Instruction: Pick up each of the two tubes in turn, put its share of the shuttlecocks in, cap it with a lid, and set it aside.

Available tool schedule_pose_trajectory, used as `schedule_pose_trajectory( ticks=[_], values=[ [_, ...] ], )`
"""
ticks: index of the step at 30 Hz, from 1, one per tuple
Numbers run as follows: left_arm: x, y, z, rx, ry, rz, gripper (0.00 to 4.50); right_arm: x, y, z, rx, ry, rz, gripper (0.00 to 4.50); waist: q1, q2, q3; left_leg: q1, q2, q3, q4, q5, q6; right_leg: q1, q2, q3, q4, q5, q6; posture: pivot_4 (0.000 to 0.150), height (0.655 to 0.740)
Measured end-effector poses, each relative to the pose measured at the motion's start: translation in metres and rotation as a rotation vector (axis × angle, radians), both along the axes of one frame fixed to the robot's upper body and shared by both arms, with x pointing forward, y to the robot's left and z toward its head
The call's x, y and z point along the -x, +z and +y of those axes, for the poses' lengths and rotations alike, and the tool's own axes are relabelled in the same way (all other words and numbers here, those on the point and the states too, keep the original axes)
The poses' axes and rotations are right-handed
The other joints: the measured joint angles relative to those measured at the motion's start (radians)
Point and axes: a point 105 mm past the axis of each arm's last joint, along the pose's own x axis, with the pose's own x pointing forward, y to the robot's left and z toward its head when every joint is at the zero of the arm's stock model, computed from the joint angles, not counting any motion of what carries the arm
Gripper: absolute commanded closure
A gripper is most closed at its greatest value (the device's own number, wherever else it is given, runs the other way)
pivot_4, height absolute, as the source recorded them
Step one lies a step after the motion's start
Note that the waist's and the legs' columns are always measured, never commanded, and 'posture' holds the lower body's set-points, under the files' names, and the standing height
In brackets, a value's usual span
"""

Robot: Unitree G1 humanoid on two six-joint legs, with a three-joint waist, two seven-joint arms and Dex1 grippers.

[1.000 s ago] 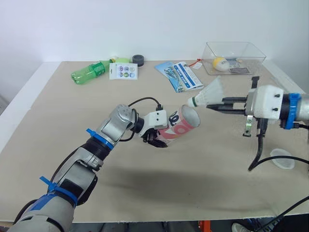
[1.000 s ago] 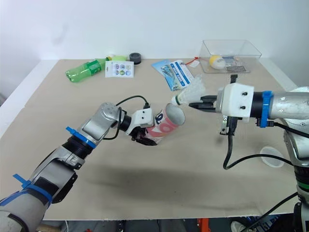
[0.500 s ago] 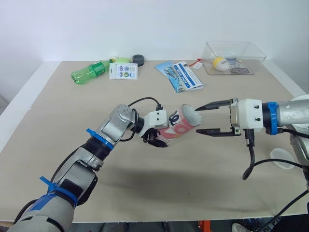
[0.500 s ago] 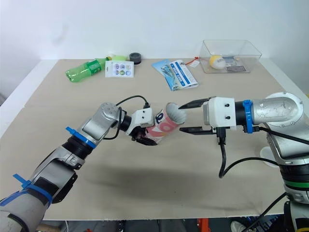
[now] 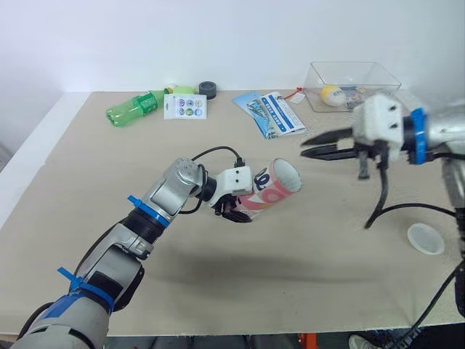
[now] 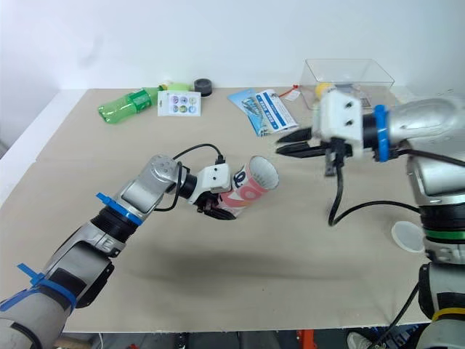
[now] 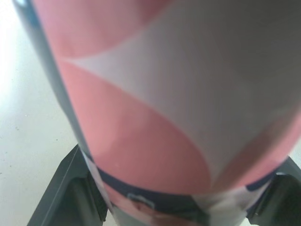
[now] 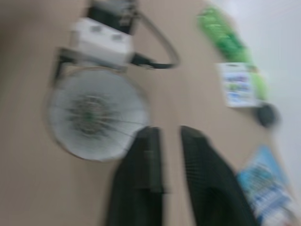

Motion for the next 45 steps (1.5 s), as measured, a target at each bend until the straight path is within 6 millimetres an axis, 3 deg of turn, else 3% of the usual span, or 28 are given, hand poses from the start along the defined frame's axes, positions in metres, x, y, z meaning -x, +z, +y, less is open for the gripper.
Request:
schedule_pose_trajectory(
  ticks=[4, 8, 18, 29, 31, 35, 45],
  values=[
    [0.0, 0.0, -0.002, 0.0, -0.001, -0.003, 1.53, 0.003, -0.026, 0.018, 0.115, 0.096, 0.034, 4.46, 0.002, 0.0, 0.0, -0.001, -0.001, 0.0, 0.002, 0.0, 0.0, 0.0, -0.001, 0.0, 0.0, 0.001, 0.001, 0.15, 0.74],
    [0.0, 0.0, -0.002, -0.004, -0.001, -0.008, 1.53, 0.0, -0.038, 0.033, 0.216, 0.161, 0.023, 4.46, 0.002, 0.0, 0.0, 0.0, 0.0, 0.0, 0.002, 0.0, 0.0, 0.0, 0.0, 0.0, 0.0, 0.001, 0.001, 0.15, 0.74],
    [-0.002, 0.0, -0.001, 0.001, 0.01, -0.005, 1.53, -0.023, -0.048, 0.06, 0.388, 0.265, -0.023, 4.46, 0.0, 0.0, 0.0, 0.0, 0.001, 0.0, 0.002, 0.0, 0.0, 0.0, 0.001, -0.001, 0.001, 0.002, 0.0, 0.15, 0.74],
    [-0.002, 0.0, -0.001, 0.0, 0.012, -0.006, 1.53, -0.025, -0.05, 0.061, 0.413, 0.298, -0.031, 4.46, 0.0, 0.0, 0.0, 0.002, 0.001, 0.0, 0.003, 0.0, 0.0, 0.001, 0.001, -0.001, 0.003, 0.002, -0.001, 0.15, 0.74],
    [-0.001, 0.0, -0.001, 0.005, 0.011, -0.008, 1.53, -0.023, -0.045, 0.054, 0.378, 0.274, 0.012, 4.46, 0.0, 0.0, 0.0, 0.001, 0.001, 0.0, 0.003, 0.0, 0.0, 0.001, 0.001, -0.001, 0.003, 0.002, -0.001, 0.15, 0.74],
    [0.0, -0.002, 0.0, 0.021, 0.02, -0.004, 1.53, -0.015, -0.011, 0.042, 0.307, 0.242, 0.004, 4.46, 0.002, 0.001, 0.0, 0.0, 0.001, -0.001, 0.002, 0.0, 0.0, 0.001, 0.0, -0.001, 0.002, 0.0, -0.002, 0.15, 0.74],
    [0.0, -0.002, -0.002, 0.026, 0.011, -0.011, 1.53, 0.002, 0.015, 0.025, 0.204, 0.2, 0.024, 4.46, 0.004, 0.001, 0.0, 0.0, 0.0, -0.001, 0.002, 0.0, 0.0, 0.0, 0.0, -0.001, 0.002, 0.0, -0.001, 0.15, 0.74]
  ],
)
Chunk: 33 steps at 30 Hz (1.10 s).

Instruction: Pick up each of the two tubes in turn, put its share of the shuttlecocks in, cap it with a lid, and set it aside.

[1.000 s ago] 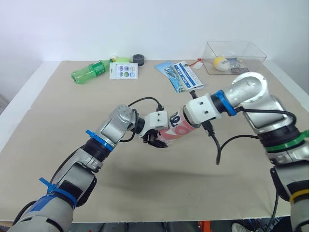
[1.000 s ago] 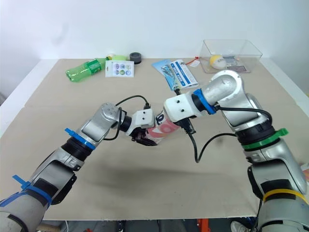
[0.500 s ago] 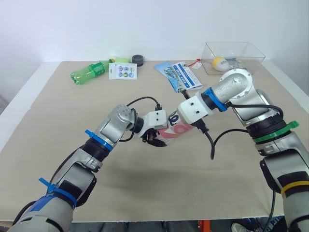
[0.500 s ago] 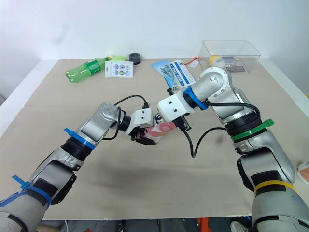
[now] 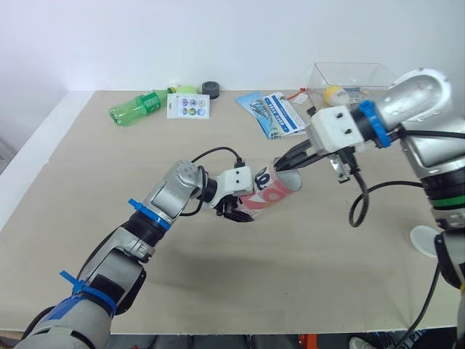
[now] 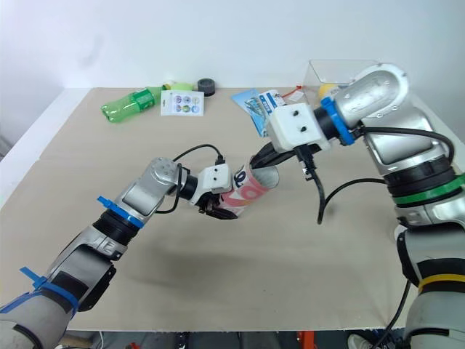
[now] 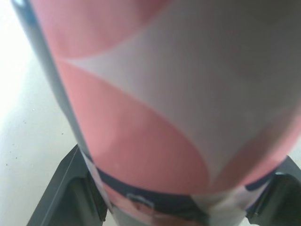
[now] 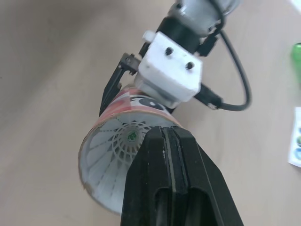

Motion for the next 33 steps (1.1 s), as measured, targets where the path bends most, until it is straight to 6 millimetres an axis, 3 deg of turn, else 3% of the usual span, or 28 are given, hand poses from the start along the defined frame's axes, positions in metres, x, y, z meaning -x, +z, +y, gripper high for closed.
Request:
schedule_pose_trajectory(
  ticks=[7, 15, 21, 24, 28, 31, 33],
  values=[
    [-0.001, 0.0, 0.001, 0.02, 0.007, -0.008, 1.53, 0.009, 0.004, -0.028, -0.151, -0.147, 0.113, 4.46, 0.001, 0.0, 0.0, 0.0, 0.0, 0.0, 0.0, 0.0, 0.0, 0.0, 0.0, 0.0, 0.0, 0.0, 0.0, 0.15, 0.74],
    [0.001, -0.013, -0.011, 0.278, 0.079, 0.013, 1.53, 0.006, 0.005, -0.061, -0.449, -0.402, 0.135, 4.46, 0.007, 0.0, 0.0, -0.001, -0.001, -0.001, 0.003, 0.0, 0.0, 0.0, -0.002, 0.0, -0.001, 0.001, 0.002, 0.15, 0.74],
    [0.01, -0.019, -0.012, 0.496, 0.139, -0.006, 1.53, 0.006, -0.025, -0.103, -0.562, -0.688, 0.206, 4.46, 0.021, 0.0, 0.0, -0.001, -0.002, 0.0, 0.002, 0.0, 0.0, 0.0, -0.002, 0.0, 0.0, 0.001, 0.002, 0.15, 0.74],
    [0.015, -0.025, -0.013, 0.52, 0.137, -0.032, 1.53, 0.009, -0.037, -0.127, -0.606, -0.815, 0.218, 4.46, 0.027, 0.0, 0.0, -0.001, -0.002, 0.0, 0.003, 0.0, 0.0, 0.001, -0.001, 0.0, -0.001, 0.002, 0.003, 0.15, 0.74],
    [0.021, -0.034, -0.014, 0.492, 0.108, -0.081, 1.53, 0.018, -0.07, -0.16, -0.587, -1.007, 0.283, 4.46, 0.028, 0.0, 0.0, -0.001, -0.002, 0.0, 0.005, 0.0, 0.0, 0.002, -0.002, 0.001, -0.001, 0.003, 0.004, 0.15, 0.74],
    [0.024, -0.034, -0.018, 0.482, 0.085, -0.108, 1.53, 0.031, -0.094, -0.183, -0.492, -1.146, 0.362, 3.51, 0.028, 0.002, -0.001, -0.001, -0.003, 0.001, 0.006, 0.0, 0.0, 0.002, -0.002, 0.003, -0.001, 0.003, 0.005, 0.15, 0.74],
    [0.026, -0.034, -0.02, 0.477, 0.075, -0.124, 1.53, 0.041, -0.101, -0.199, -0.414, -1.225, 0.383, 2.51, 0.027, 0.003, -0.002, 0.0, -0.003, 0.001, 0.006, 0.0, 0.0, 0.002, -0.002, 0.003, -0.001, 0.003, 0.004, 0.15, 0.74]
  ],
)
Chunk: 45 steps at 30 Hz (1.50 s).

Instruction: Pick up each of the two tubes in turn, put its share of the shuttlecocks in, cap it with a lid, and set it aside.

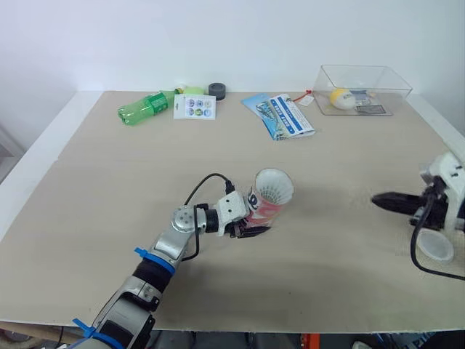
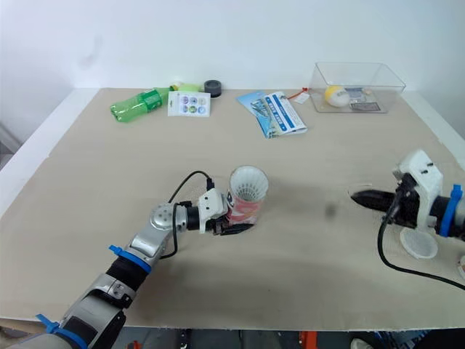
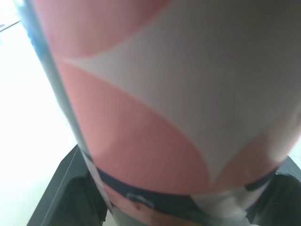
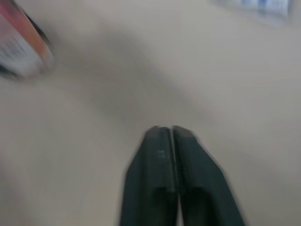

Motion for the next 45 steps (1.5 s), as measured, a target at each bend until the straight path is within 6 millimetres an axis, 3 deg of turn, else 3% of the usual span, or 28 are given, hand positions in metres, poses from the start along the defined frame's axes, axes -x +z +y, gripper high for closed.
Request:
schedule_pose_trajectory(
  ticks=[5, 9, 13, 19, 24, 38, 39, 41, 45],
  values=[
    [0.003, -0.001, -0.005, -0.007, -0.015, -0.012, 1.53, 0.023, -0.016, -0.039, 0.141, -0.1, 0.156, 0.03, -0.001, 0.0, 0.0, 0.001, 0.0, 0.0, 0.0, 0.0, 0.0, 0.0, 0.0, 0.0, 0.0, -0.002, -0.003, 0.15, 0.74],
    [0.004, 0.0, -0.008, -0.003, -0.013, -0.013, 1.53, 0.035, -0.031, -0.063, 0.183, -0.156, 0.226, 0.03, -0.002, 0.0, 0.0, 0.001, 0.0, 0.001, 0.0, 0.0, 0.0, 0.0, 0.0, 0.001, -0.001, -0.002, -0.003, 0.15, 0.74],
    [0.007, 0.0, -0.013, 0.004, -0.028, -0.01, 1.53, 0.036, -0.04, -0.072, 0.191, -0.165, 0.253, 0.03, -0.004, 0.0, 0.0, 0.001, 0.0, 0.001, 0.0, 0.0, 0.0, 0.0, 0.0, 0.001, -0.001, -0.002, -0.003, 0.15, 0.74],
    [0.011, 0.002, -0.02, 0.107, -0.033, 0.08, 1.53, 0.023, -0.043, -0.074, 0.208, -0.143, 0.251, 0.03, -0.009, 0.0, 0.0, 0.001, -0.001, 0.001, 0.0, 0.0, 0.0, 0.001, 0.0, 0.001, -0.001, -0.001, -0.002, 0.15, 0.74],
    [0.002, -0.004, -0.013, 0.156, 0.028, 0.156, 1.53, 0.02, -0.047, -0.072, 0.208, -0.118, 0.273, 0.03, -0.01, 0.001, 0.0, 0.001, -0.001, 0.001, 0.0, 0.0, 0.0, 0.001, 0.0, 0.001, -0.001, -0.001, -0.001, 0.15, 0.74],
    [0.008, -0.01, -0.013, 0.108, -0.013, 0.078, 1.53, 0.021, -0.051, -0.073, 0.211, -0.122, 0.317, 0.03, -0.009, 0.006, -0.003, 0.004, -0.001, 0.001, 0.0, 0.0, 0.0, 0.003, 0.0, 0.001, -0.001, -0.002, -0.003, 0.15, 0.74],
    [0.008, -0.01, -0.013, 0.106, -0.014, 0.075, 1.53, 0.02, -0.051, -0.073, 0.21, -0.124, 0.317, 0.52, -0.009, 0.006, -0.003, 0.004, -0.001, 0.001, 0.0, 0.0, 0.0, 0.003, 0.0, 0.001, -0.001, -0.002, -0.003, 0.15, 0.74],
    [0.008, -0.011, -0.014, 0.099, -0.018, 0.068, 1.53, 0.02, -0.05, -0.073, 0.212, -0.126, 0.316, 1.09, -0.009, 0.006, -0.003, 0.005, -0.001, 0.001, 0.0, 0.0, 0.0, 0.004, 0.0, 0.001, -0.001, -0.002, -0.003, 0.15, 0.74],
    [0.009, -0.01, -0.015, 0.091, -0.023, 0.056, 1.53, 0.021, -0.053, -0.072, 0.216, -0.119, 0.333, 3.16, -0.009, 0.006, -0.003, 0.005, -0.001, 0.001, 0.0, 0.0, 0.0, 0.005, -0.001, 0.002, -0.001, -0.002, -0.003, 0.15, 0.74]
  ],
)
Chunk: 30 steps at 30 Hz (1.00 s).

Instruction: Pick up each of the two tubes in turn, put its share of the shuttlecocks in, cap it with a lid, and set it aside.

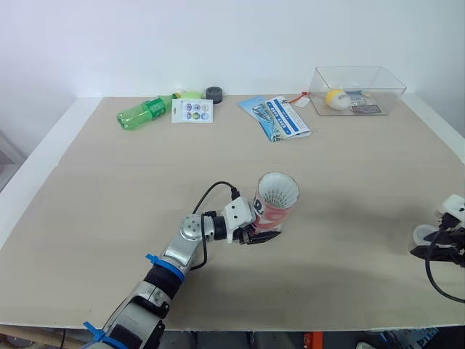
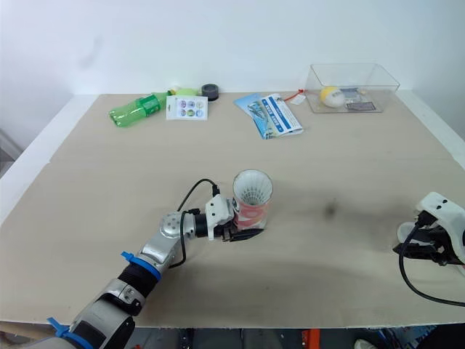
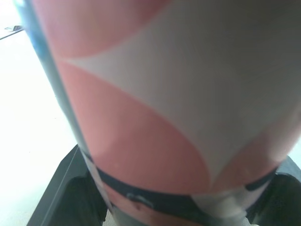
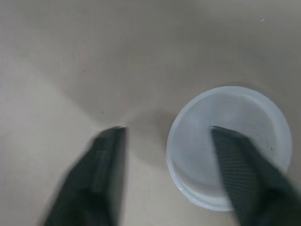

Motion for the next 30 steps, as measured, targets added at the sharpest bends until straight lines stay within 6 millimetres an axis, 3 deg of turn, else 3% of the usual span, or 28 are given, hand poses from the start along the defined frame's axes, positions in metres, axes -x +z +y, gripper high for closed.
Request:
schedule_pose_trajectory(
  ticks=[3, 16, 18, 22, 25, 30],
  values=[
    [0.0, 0.0, 0.0, -0.004, -0.001, -0.004, 1.53, 0.0, -0.001, 0.002, 0.0, 0.009, 0.007, 4.45, 0.0, 0.0, 0.0, 0.001, 0.0, 0.0, 0.0, 0.0, 0.0, 0.001, 0.0, 0.0, 0.0, 0.0, 0.0, 0.15, 0.74],
    [-0.002, 0.0, -0.001, -0.01, -0.002, -0.006, 1.53, -0.013, 0.01, 0.014, 0.052, 0.132, -0.038, 4.45, 0.0, 0.0, 0.0, 0.001, -0.001, 0.0, 0.0, 0.0, 0.0, 0.001, -0.001, 0.0, 0.0, 0.0, 0.0, 0.15, 0.74],
    [-0.002, 0.0, -0.001, -0.013, -0.002, -0.007, 1.53, -0.022, 0.021, 0.028, 0.05, 0.206, -0.081, 4.45, -0.002, 0.001, -0.001, 0.001, -0.002, 0.0, 0.0, 0.0, 0.0, 0.001, -0.001, 0.001, 0.0, 0.0, 0.001, 0.15, 0.74],
    [-0.005, 0.0, -0.001, -0.014, 0.003, -0.003, 1.53, -0.041, 0.067, 0.072, 0.046, 0.429, -0.223, 4.45, -0.005, 0.002, -0.001, 0.002, -0.003, -0.001, 0.0, 0.0, 0.0, 0.001, -0.002, 0.001, 0.0, 0.001, 0.001, 0.15, 0.74],
    [-0.009, 0.001, -0.004, -0.009, 0.01, 0.011, 1.53, -0.044, 0.106, 0.105, 0.108, 0.622, -0.31, 4.45, -0.005, 0.001, -0.001, 0.002, -0.004, -0.001, 0.0, 0.0, 0.0, 0.001, -0.003, 0.0, -0.001, 0.001, 0.001, 0.15, 0.74],
    [-0.021, 0.004, -0.006, -0.007, 0.051, 0.032, 1.53, -0.042, 0.142, 0.153, 0.183, 0.907, -0.374, 4.45, -0.01, 0.001, -0.001, 0.001, -0.006, 0.001, -0.001, 0.0, -0.001, 0.0, -0.007, 0.0, -0.002, 0.0, 0.002, 0.15, 0.74]
  ],
)
